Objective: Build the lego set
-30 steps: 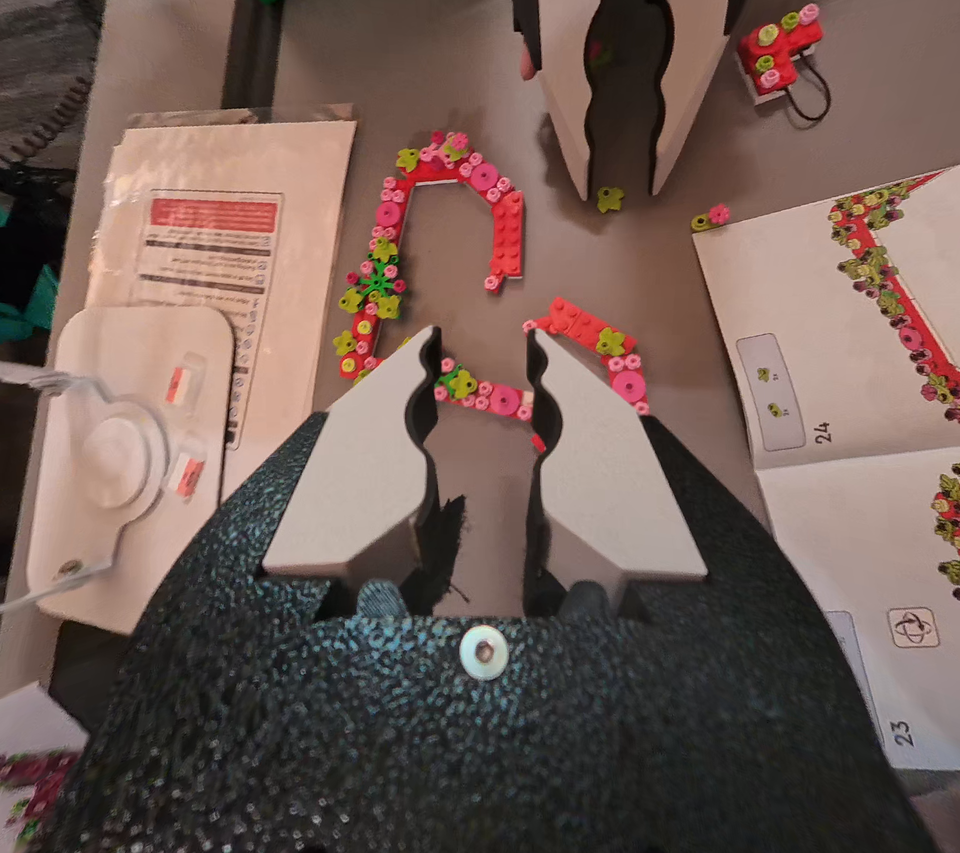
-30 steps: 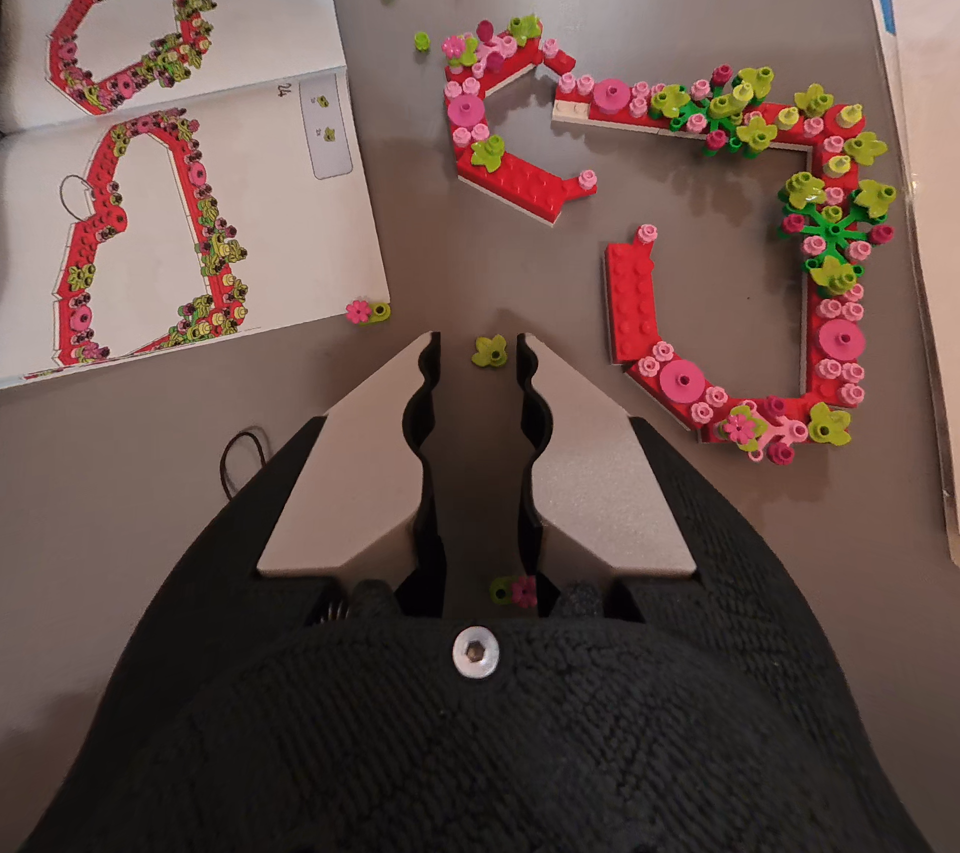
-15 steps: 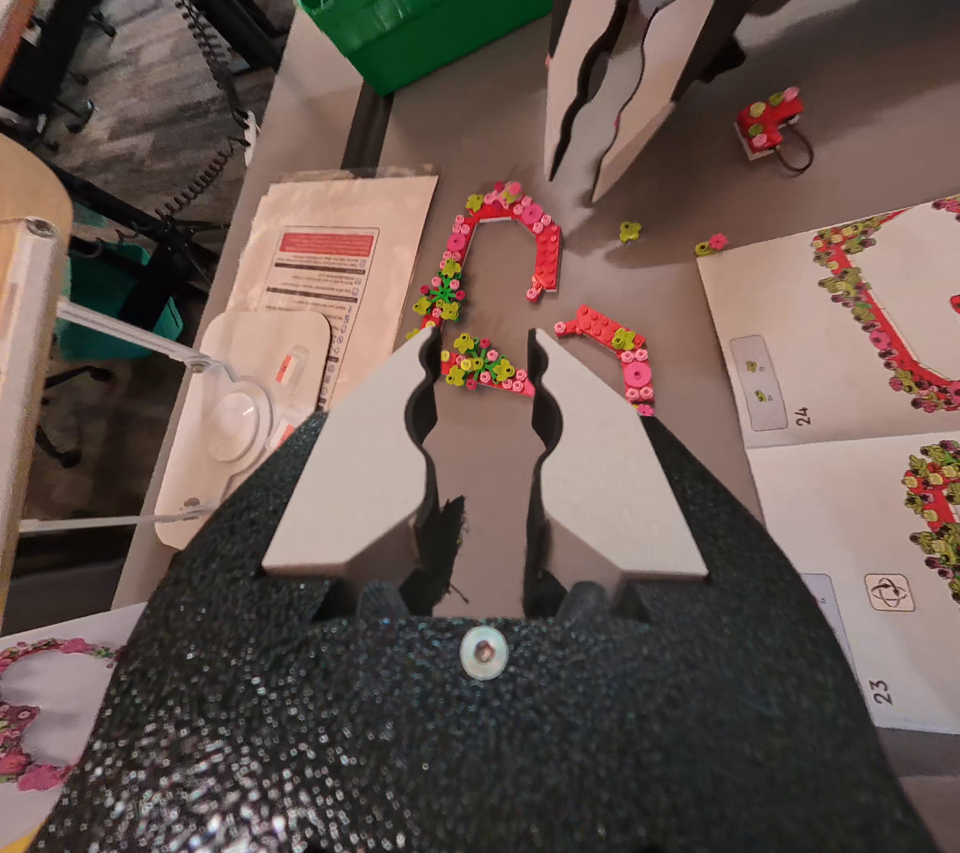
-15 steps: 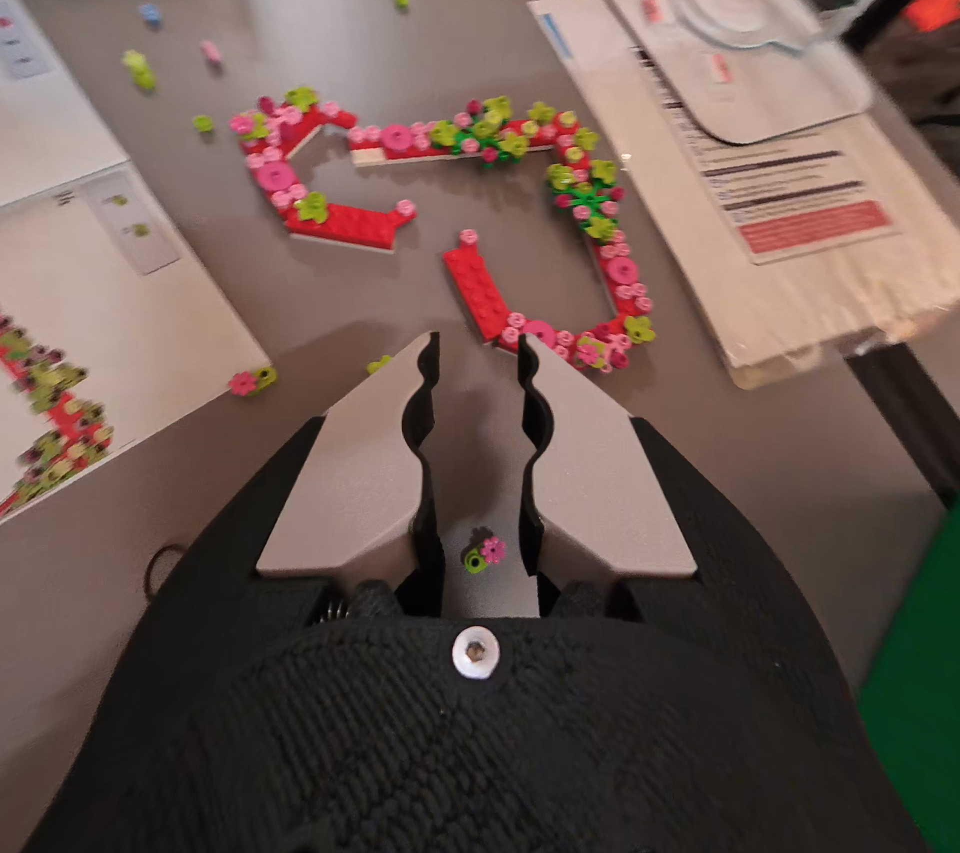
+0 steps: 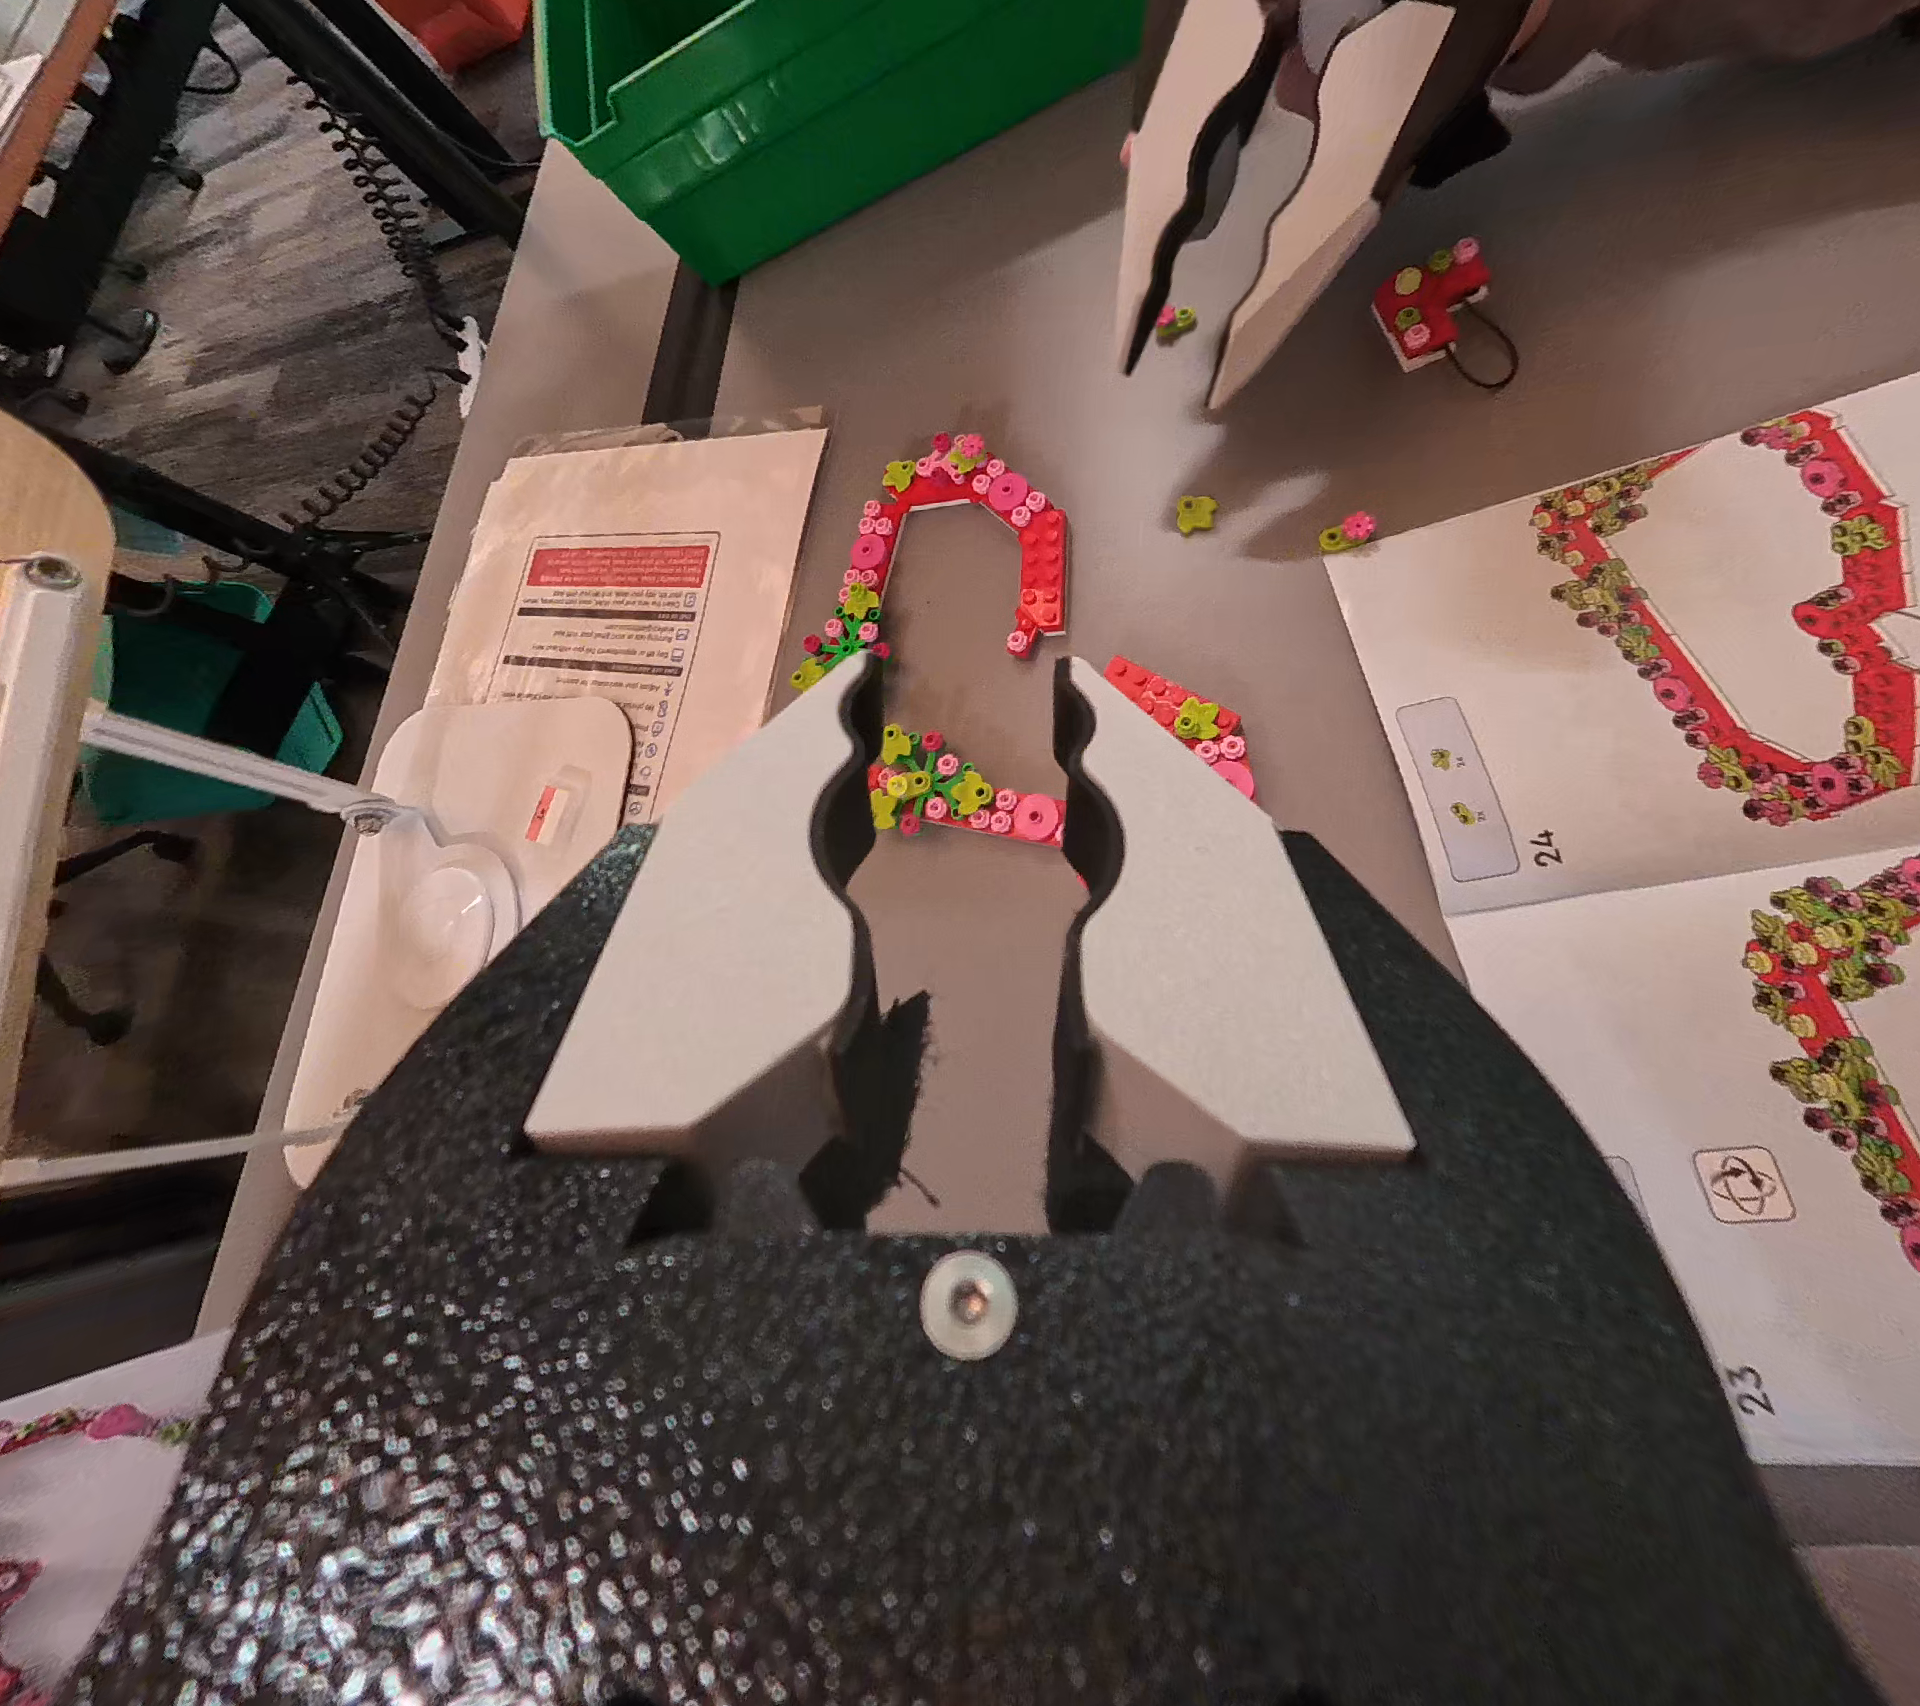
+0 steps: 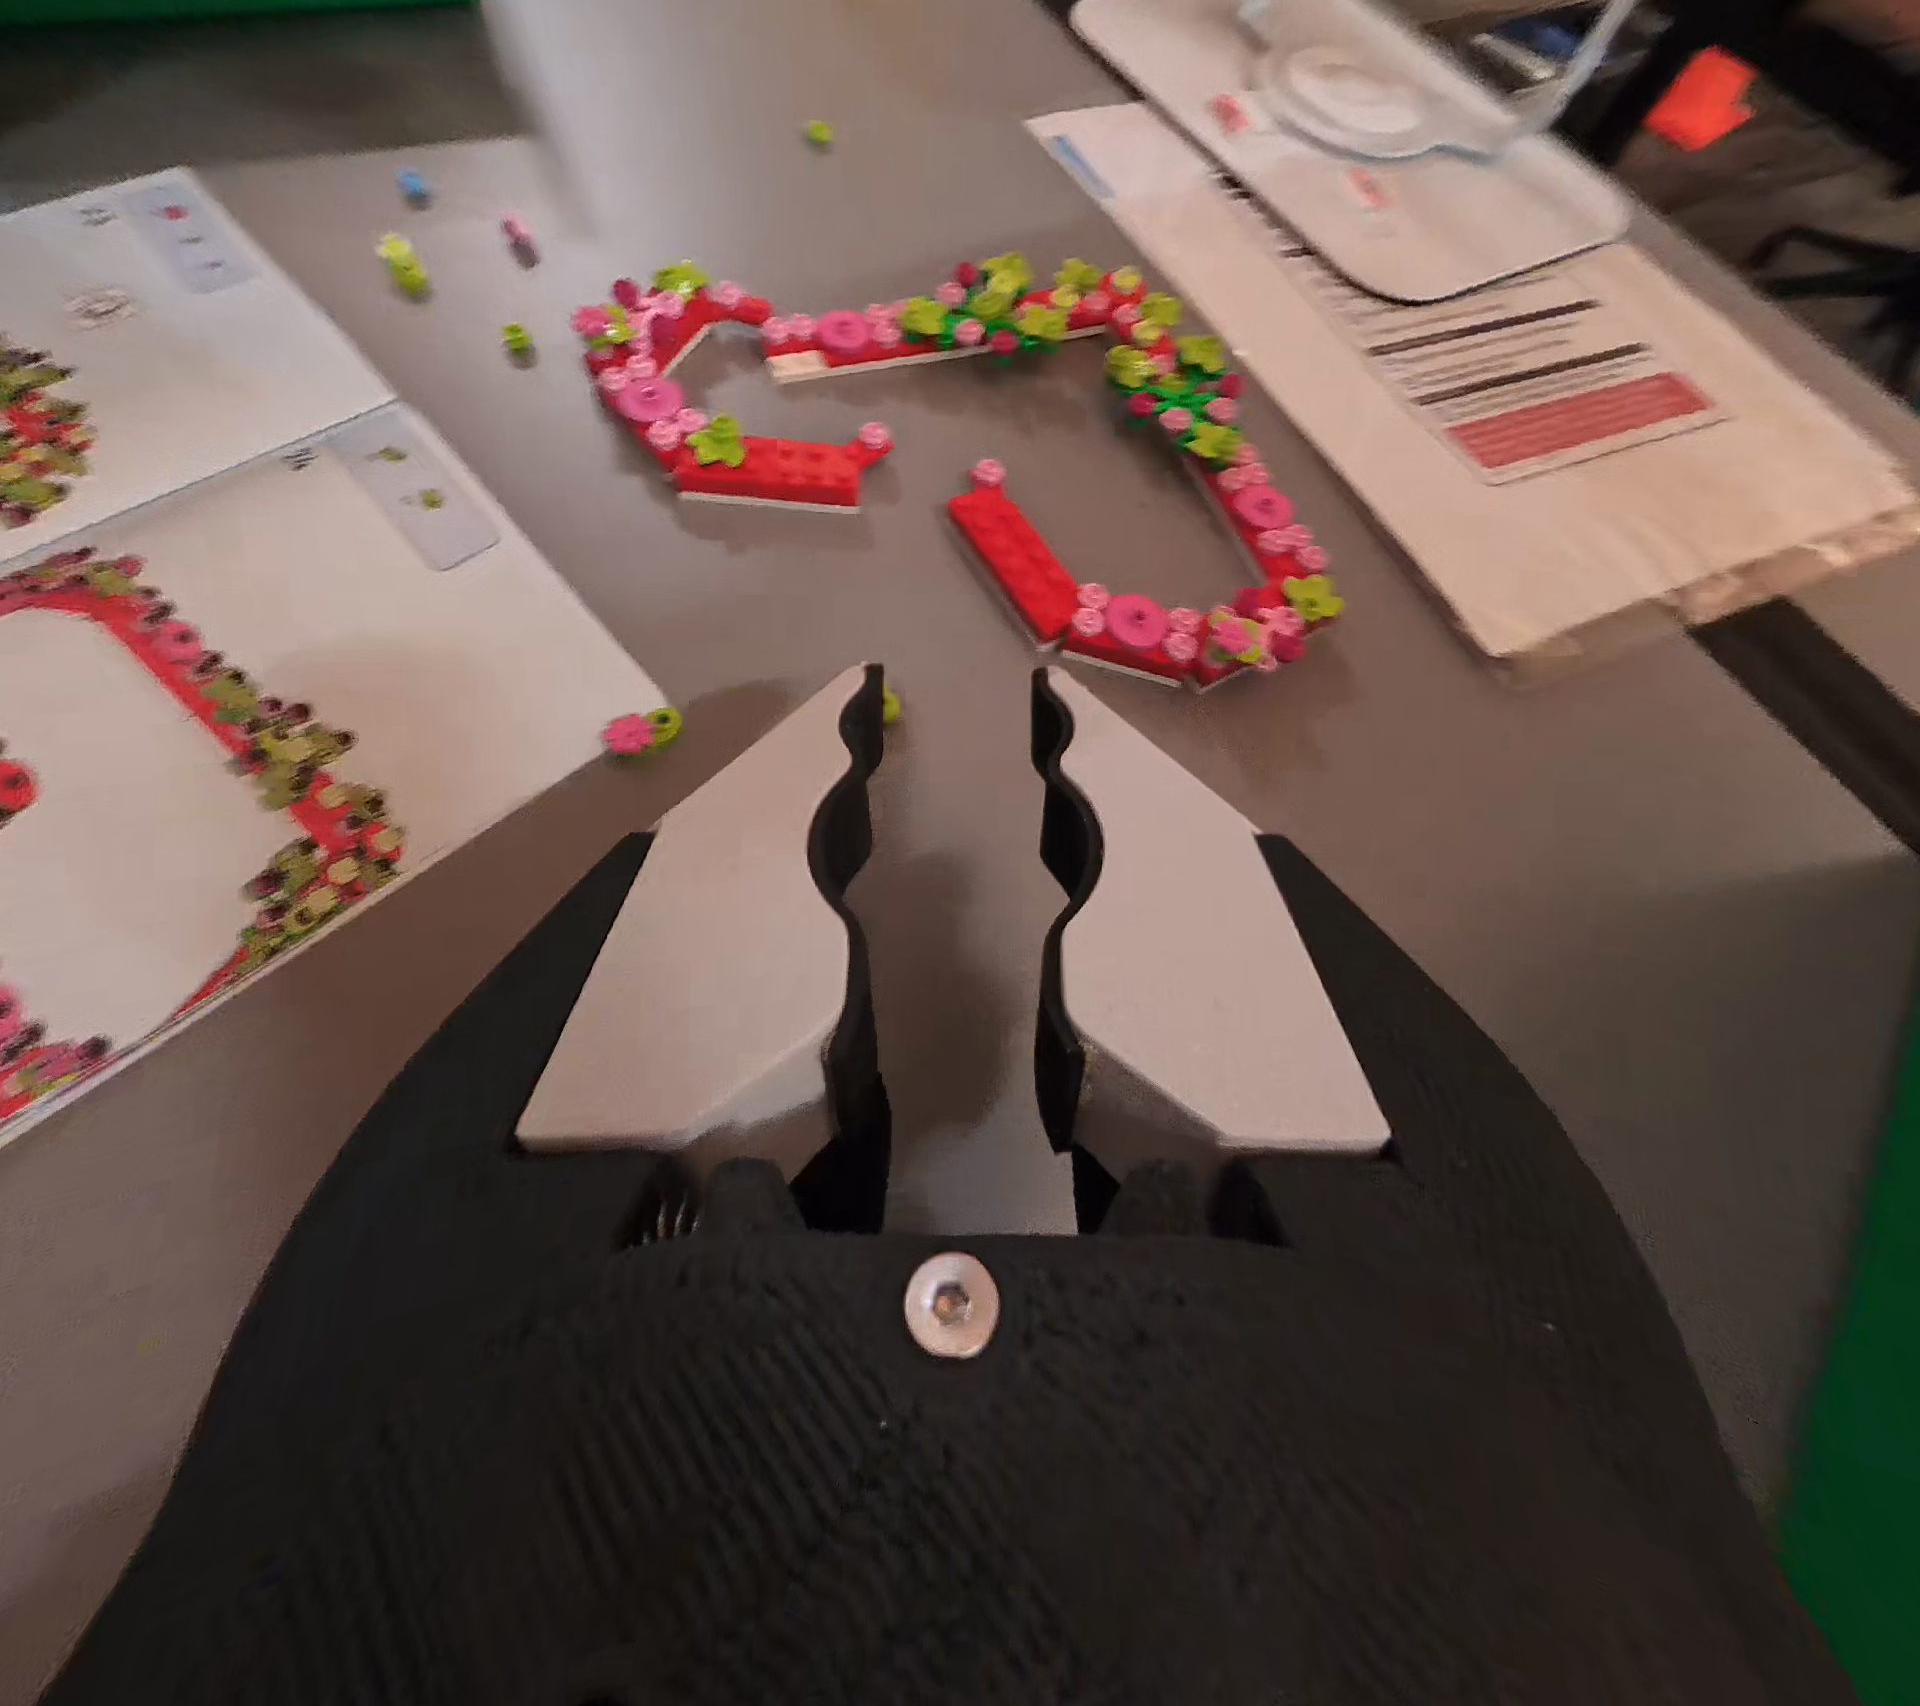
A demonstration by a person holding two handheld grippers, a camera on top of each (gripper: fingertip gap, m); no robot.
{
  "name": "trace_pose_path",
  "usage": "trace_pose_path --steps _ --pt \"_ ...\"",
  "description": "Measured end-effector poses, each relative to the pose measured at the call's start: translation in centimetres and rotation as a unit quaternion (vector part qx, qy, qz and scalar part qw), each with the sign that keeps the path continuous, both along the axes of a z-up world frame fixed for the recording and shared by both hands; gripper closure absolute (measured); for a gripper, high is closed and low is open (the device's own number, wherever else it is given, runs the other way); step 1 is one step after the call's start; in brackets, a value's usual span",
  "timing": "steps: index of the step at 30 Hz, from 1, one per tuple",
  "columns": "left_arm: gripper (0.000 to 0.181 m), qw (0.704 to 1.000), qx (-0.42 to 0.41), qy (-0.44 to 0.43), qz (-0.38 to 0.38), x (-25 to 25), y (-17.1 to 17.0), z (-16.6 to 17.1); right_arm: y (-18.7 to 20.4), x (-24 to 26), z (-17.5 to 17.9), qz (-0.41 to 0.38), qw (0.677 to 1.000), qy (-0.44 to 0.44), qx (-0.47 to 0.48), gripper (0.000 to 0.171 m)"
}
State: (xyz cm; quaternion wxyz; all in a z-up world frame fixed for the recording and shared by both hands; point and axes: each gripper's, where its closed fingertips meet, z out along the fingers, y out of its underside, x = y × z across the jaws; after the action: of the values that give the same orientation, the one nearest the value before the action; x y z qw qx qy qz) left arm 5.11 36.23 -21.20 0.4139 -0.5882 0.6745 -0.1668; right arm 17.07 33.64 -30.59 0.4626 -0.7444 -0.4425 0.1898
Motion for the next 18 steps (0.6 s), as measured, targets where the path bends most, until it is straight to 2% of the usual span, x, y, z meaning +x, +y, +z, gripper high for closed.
trace_pose_path --steps 1,8,18 --pt "0.15 1.0 -0.003 0.001 -0.004 0.2 0.0 -0.2 -0.4 -0.5 -0.1 0.02 1.0 -0.005 -0.012 0.145" --pt "0.149 0.998 -0.04 0.029 -0.023 1.8 0.0 -2.7 -1.4 -2.3 -2.2 0.087 0.991 -0.037 -0.097 0.145" --pt "0.147 0.992 -0.097 0.065 -0.037 3.2 0.6 -6.7 -1.0 -2.6 -3.8 0.134 0.981 -0.06 -0.126 0.142"
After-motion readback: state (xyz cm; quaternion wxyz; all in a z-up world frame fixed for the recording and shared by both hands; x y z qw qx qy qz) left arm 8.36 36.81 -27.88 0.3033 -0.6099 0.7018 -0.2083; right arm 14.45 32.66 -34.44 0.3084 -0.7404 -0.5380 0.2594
